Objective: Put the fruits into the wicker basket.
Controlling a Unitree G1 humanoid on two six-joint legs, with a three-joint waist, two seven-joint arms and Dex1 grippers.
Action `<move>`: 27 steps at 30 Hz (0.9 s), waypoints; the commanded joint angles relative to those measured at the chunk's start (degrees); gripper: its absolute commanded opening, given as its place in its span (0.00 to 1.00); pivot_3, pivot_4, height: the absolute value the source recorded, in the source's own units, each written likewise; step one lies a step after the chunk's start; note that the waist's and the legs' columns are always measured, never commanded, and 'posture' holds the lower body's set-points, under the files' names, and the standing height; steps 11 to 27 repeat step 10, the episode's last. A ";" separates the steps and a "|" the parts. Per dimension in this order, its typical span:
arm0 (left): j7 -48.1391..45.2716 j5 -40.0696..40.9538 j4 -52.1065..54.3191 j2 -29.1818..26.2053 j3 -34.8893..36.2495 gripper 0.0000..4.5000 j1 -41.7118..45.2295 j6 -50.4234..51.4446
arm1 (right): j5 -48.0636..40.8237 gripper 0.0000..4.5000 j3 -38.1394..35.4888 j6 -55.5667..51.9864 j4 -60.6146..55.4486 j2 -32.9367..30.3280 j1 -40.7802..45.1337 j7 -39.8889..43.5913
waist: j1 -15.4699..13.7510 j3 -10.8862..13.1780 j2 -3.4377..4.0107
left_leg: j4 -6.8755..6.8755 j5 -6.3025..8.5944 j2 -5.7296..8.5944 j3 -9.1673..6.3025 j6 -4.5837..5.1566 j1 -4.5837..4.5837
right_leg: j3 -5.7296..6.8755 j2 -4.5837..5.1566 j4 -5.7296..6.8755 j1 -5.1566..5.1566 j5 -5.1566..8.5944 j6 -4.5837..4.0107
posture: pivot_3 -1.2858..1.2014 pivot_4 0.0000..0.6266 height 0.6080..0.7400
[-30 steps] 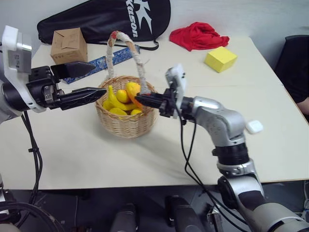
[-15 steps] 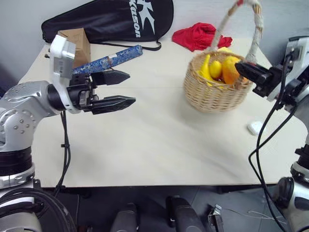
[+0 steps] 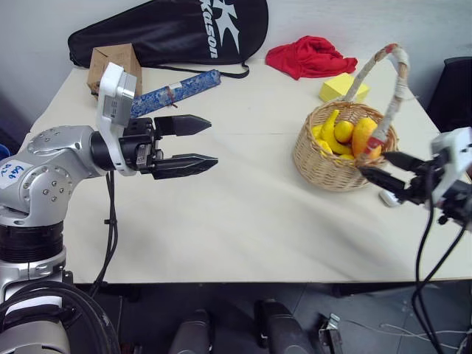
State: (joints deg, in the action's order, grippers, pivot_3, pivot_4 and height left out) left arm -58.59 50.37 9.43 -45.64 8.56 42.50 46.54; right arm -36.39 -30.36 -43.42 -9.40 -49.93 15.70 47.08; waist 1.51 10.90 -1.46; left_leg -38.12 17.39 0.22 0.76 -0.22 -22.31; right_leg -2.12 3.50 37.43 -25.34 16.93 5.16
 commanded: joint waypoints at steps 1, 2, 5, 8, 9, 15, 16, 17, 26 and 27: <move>-1.96 -0.13 -0.84 -2.61 2.95 1.00 0.09 -0.75 | -6.71 0.99 -12.42 -7.95 0.17 -8.16 -3.40 5.96 | -0.09 0.00 0.00 | 0.01 0.00 0.00 -0.01 0.00 0.00 | 0.00 0.00 0.00 0.00 0.00 0.00 | 0.52 0.24 1.00; -2.76 -0.17 -1.27 -3.47 3.26 1.00 -0.02 -0.72 | -8.23 0.99 -16.66 -10.85 1.43 -11.52 -5.03 9.29 | -0.22 0.02 0.03 | 0.02 0.00 0.00 -0.02 0.00 -0.01 | -0.01 0.00 -0.02 0.00 0.00 0.00 | 0.52 0.24 1.00; -4.53 -0.02 -2.61 -5.28 4.11 1.00 0.03 -0.80 | -9.55 0.99 -24.45 -15.27 5.35 -17.86 -8.24 14.77 | -0.30 0.03 0.05 | 0.04 0.02 0.01 -0.03 0.06 -0.02 | 0.03 -0.01 -0.13 0.06 0.00 0.00 | 0.52 0.24 1.00; -5.19 -0.19 -4.25 -6.05 4.72 1.00 0.87 -0.81 | -9.15 0.99 -27.61 -16.68 7.61 -20.05 -9.82 16.46 | -0.06 0.05 0.01 | 0.09 0.08 -0.08 -0.21 0.16 0.49 | 0.16 -0.10 -0.56 0.83 0.00 0.01 | 0.52 0.24 1.00; -5.05 -0.20 -4.65 -5.95 4.82 1.00 1.09 -0.75 | -9.16 0.99 -27.94 -16.86 7.57 -20.13 -10.43 16.96 | 0.08 0.08 -0.05 | 0.12 0.10 -0.10 -0.20 0.17 0.66 | 0.15 -0.10 -0.60 1.03 0.00 0.00 | 0.52 0.24 1.00; -4.74 -0.88 -4.88 -5.77 4.55 1.00 1.14 -1.19 | -9.25 0.99 -27.89 -16.80 7.31 -19.99 -10.85 17.35 | 0.08 0.08 -0.05 | 0.18 0.12 -0.10 -0.20 0.18 0.95 | 0.15 -0.11 -0.75 1.35 0.00 0.00 | 0.52 0.24 1.00; -4.74 -0.88 -4.88 -5.77 4.55 1.00 1.14 -1.19 | -9.25 0.99 -27.89 -16.80 7.31 -19.99 -10.85 17.35 | 0.08 0.08 -0.05 | 0.18 0.12 -0.10 -0.20 0.18 0.95 | 0.15 -0.11 -0.75 1.35 0.00 0.00 | 0.52 0.24 1.00; -4.74 -0.88 -4.88 -5.77 4.55 1.00 1.14 -1.19 | -9.25 0.99 -27.89 -16.80 7.31 -19.99 -10.85 17.35 | 0.08 0.08 -0.05 | 0.18 0.12 -0.10 -0.20 0.18 0.95 | 0.15 -0.11 -0.75 1.35 0.00 0.00 | 0.52 0.24 1.00; -4.74 -0.88 -4.88 -5.77 4.55 1.00 1.14 -1.19 | -9.25 0.99 -27.89 -16.80 7.31 -19.99 -10.85 17.35 | 0.08 0.08 -0.05 | 0.18 0.12 -0.10 -0.20 0.18 0.95 | 0.15 -0.11 -0.75 1.35 0.00 0.00 | 0.52 0.24 1.00; -4.74 -0.88 -4.88 -5.77 4.55 1.00 1.14 -1.19 | -9.25 0.99 -27.89 -16.80 7.31 -19.99 -10.85 17.35 | 0.08 0.08 -0.05 | 0.18 0.12 -0.10 -0.20 0.18 0.95 | 0.15 -0.11 -0.75 1.35 0.00 0.00 | 0.52 0.24 1.00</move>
